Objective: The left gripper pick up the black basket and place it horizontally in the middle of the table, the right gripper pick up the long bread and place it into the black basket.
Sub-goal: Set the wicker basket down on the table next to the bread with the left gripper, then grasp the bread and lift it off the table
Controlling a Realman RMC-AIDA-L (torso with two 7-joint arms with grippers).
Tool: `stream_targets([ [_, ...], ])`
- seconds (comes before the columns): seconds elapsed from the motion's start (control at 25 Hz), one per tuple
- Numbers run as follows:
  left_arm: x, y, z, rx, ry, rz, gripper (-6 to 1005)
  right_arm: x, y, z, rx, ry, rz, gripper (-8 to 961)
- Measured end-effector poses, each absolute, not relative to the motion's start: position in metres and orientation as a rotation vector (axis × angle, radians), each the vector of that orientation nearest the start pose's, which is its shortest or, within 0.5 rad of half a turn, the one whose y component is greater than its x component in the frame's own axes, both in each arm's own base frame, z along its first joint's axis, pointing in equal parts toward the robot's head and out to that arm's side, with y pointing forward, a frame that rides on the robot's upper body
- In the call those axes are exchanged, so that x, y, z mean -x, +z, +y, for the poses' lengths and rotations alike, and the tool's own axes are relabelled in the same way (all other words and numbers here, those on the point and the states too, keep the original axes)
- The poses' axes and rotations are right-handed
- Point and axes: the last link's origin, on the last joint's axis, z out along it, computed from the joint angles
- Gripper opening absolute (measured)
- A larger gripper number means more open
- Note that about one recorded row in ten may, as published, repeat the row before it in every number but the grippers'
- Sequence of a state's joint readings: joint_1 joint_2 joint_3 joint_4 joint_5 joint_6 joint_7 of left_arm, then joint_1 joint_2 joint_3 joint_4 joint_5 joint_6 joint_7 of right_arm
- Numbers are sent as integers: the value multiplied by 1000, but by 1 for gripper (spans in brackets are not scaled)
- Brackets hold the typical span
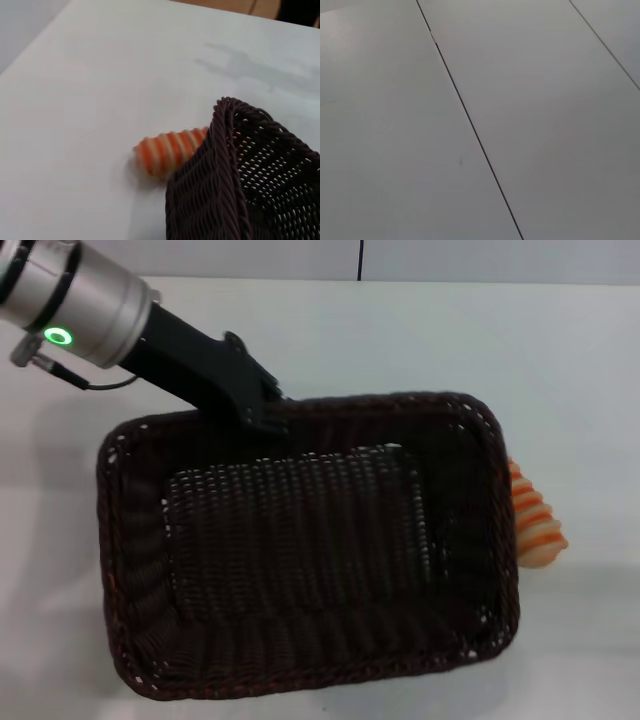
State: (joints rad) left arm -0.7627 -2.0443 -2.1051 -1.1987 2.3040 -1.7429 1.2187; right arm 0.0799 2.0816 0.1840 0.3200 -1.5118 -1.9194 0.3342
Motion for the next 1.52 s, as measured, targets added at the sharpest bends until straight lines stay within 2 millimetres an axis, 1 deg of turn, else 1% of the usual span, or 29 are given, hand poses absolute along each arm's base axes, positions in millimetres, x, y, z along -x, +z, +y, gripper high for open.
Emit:
stream_targets([
  [0.2, 133, 22, 373, 3088, 105, -230, 213, -338, 24, 167, 1073, 1149, 519, 839],
  [0.28, 133, 15, 372, 3106, 150, -211, 221, -338, 24, 167, 1073, 1148, 519, 839],
  [0.36, 134, 9, 375, 3087, 208, -184, 228, -338, 24, 166, 1077, 1148, 518, 839],
  [0.48, 134, 7, 377, 3072, 225, -171, 240, -338, 24, 166, 1087, 1147, 516, 839],
  [0.56, 132, 2, 383, 3028, 246, -129, 247, -339, 24, 166, 1089, 1144, 514, 839],
  [0.68, 131, 3, 384, 3024, 246, -121, 258, -339, 24, 166, 1091, 1140, 514, 839],
  [0.72, 124, 7, 387, 2998, 224, -72, 262, -340, 24, 166, 1093, 1137, 515, 839],
  [0.84, 111, 17, 392, 2909, 89, 50, 346, -339, 23, 167, 1106, 1130, 516, 839],
  [0.88, 102, 27, 397, 2809, -36, 100, 375, -339, 22, 168, 1115, 1131, 516, 839],
  [0.92, 101, 31, 399, 2772, -67, 106, 403, -339, 21, 169, 1122, 1132, 516, 839],
  [1.0, 93, 49, 406, 2596, -205, 111, 471, -338, 20, 170, 1137, 1134, 517, 839],
  [1.04, 91, 61, 409, 2476, -292, 99, 510, -337, 19, 171, 1148, 1135, 520, 839],
  [1.08, 92, 70, 410, 2384, -344, 84, 550, -337, 17, 173, 1162, 1132, 528, 839],
  [1.16, 95, 86, 412, 2146, -444, 70, 629, -337, 12, 176, 1193, 1125, 550, 839],
  [1.2, 98, 93, 412, 2026, -459, 73, 648, -337, 11, 177, 1214, 1121, 553, 839],
  [1.28, 106, 98, 407, 1826, -419, 97, 685, -336, 6, 180, 1268, 1105, 547, 839],
  [1.32, 109, 97, 404, 1729, -378, 118, 704, -333, 0, 182, 1326, 1073, 528, 839],
  [1.36, 110, 94, 399, 1622, -326, 146, 723, -333, 0, 182, 1326, 1073, 528, 839],
  [1.44, 115, 89, 391, 1480, -254, 185, 722, -332, -8, 184, 1376, 1024, 514, 839],
  [1.48, 121, 87, 387, 1397, -225, 196, 722, -331, -12, 185, 1399, 997, 507, 839],
  [1.52, 126, 87, 383, 1321, -212, 205, 721, -329, -22, 189, 1447, 942, 498, 839],
])
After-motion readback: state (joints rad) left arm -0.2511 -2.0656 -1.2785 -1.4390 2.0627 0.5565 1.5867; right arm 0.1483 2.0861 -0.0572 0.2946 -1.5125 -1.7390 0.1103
